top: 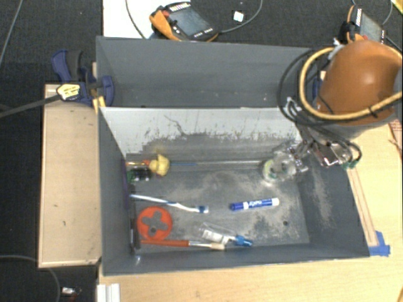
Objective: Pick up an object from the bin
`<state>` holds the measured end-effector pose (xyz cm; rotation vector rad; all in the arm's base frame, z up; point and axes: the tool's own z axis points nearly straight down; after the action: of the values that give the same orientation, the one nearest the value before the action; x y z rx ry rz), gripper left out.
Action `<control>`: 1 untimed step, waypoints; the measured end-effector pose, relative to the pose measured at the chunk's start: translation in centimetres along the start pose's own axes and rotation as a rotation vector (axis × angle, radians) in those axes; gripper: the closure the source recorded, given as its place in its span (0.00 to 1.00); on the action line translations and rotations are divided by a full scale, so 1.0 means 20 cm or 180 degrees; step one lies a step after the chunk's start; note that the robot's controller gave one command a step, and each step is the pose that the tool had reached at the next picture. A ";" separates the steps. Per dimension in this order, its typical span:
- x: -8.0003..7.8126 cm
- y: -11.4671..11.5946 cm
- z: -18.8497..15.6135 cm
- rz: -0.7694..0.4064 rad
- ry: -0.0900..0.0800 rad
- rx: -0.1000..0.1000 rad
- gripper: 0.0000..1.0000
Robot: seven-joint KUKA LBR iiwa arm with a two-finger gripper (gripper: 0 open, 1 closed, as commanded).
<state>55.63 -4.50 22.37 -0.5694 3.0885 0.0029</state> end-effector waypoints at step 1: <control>0.17 -0.18 0.19 0.1495 -0.0001 0.0008 1.00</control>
Offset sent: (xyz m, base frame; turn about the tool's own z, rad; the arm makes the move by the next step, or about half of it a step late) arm -0.0602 0.0297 0.0042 -0.2938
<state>53.79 -8.95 18.60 0.1648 3.1359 -0.0005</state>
